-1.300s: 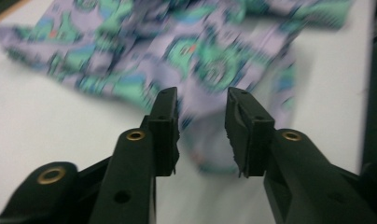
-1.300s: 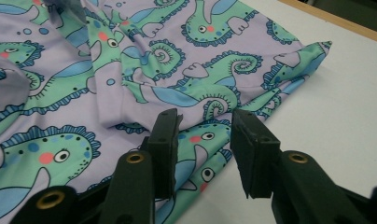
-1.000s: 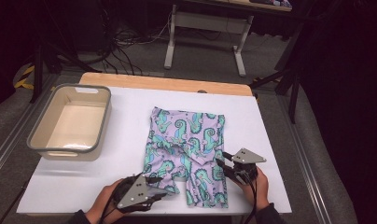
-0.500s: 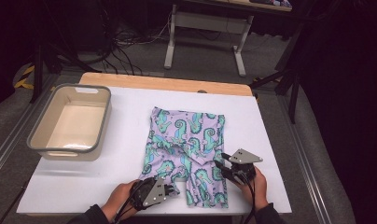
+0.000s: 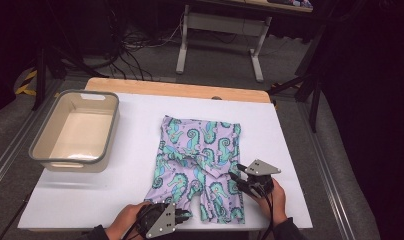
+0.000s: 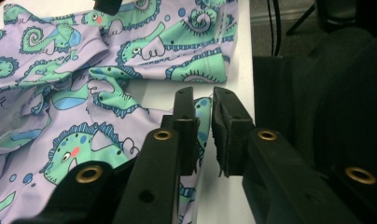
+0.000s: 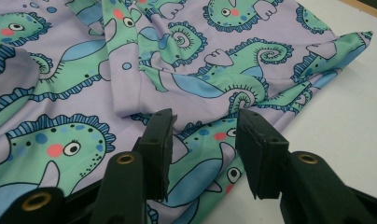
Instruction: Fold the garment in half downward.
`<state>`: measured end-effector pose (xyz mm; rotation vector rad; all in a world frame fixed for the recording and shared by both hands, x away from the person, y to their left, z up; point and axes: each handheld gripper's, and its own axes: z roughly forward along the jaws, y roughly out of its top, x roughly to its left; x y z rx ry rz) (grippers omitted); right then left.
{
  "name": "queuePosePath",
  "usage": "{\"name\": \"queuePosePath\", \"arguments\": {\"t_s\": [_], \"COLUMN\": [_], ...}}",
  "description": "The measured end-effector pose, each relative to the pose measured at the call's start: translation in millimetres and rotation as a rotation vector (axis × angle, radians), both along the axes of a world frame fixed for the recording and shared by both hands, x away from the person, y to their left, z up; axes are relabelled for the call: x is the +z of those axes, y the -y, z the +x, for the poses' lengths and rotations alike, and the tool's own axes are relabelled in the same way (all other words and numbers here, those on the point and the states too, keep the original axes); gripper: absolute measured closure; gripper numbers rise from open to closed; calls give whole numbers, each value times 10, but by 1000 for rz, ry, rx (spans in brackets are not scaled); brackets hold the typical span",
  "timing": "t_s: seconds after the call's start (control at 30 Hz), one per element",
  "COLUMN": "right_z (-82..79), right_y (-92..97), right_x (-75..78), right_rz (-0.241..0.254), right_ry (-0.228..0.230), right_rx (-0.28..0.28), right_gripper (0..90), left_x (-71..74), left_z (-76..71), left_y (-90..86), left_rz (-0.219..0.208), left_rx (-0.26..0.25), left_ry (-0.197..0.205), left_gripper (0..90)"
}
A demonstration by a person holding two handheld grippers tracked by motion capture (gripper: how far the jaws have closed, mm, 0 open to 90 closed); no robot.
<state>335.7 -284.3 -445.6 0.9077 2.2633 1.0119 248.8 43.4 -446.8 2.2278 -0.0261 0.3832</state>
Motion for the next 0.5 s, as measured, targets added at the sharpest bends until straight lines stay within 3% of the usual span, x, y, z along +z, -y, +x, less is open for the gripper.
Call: {"name": "queuePosePath", "arguments": {"t_s": [0.23, 0.3, 0.37, 0.47, 0.5], "right_z": [-14, -23, -17, 21, 32], "right_y": [-27, -45, -77, -146, -169], "right_x": [38, 58, 79, 96, 97], "right_rz": [22, 42, 36, 29, 18], "right_ry": [11, 24, 32, 24, 20], "right_rx": [21, 44, 58, 82, 88], "right_gripper": [558, 544, 521, 481, 473], "left_x": [95, 140, 177, 209, 212], "left_z": [63, 134, 246, 401, 489], "left_y": [-90, -145, -214, -277, -300], "left_rz": [-56, -71, -103, -107, -116], "left_rx": [26, 51, 78, 131, 147], "left_ry": [-13, 1, -29, -11, -29], "left_gripper": [687, 655, 626, 572, 551]}}
